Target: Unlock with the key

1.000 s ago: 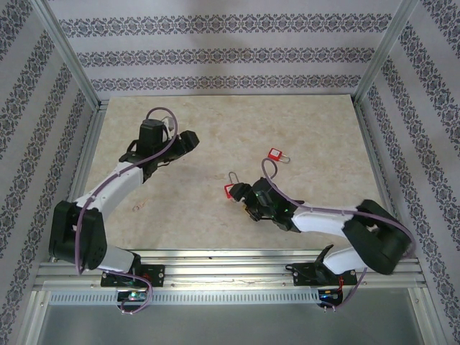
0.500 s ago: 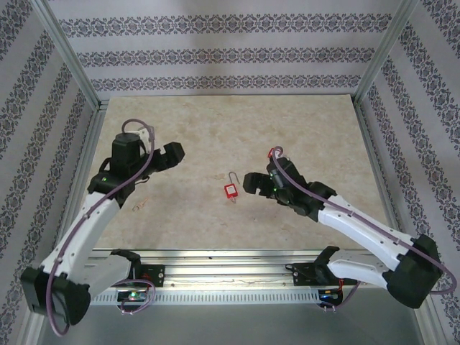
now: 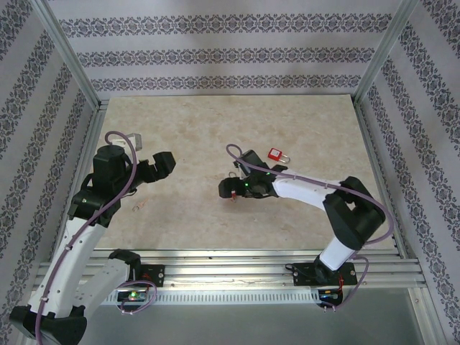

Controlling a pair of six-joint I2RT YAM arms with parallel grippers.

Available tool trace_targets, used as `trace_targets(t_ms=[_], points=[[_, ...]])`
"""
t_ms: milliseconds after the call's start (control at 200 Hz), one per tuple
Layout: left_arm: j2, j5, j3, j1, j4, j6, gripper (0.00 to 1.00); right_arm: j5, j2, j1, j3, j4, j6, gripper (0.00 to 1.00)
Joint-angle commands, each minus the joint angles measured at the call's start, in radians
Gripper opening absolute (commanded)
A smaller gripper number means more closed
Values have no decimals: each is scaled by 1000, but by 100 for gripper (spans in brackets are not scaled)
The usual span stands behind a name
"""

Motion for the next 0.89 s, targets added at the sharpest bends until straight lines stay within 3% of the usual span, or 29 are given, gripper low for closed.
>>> trace_targets(t_ms=[0,595,889], points=[[-23,-22,30,17,-51,35,100,-40,42,23,44,45,22,92],[-12,-36,1,18,-30,33,100,-49,2,69,-11,109,137,91],[26,-79,-32,43,-108,-20,100,141,-197,62,32,-138,55,94]])
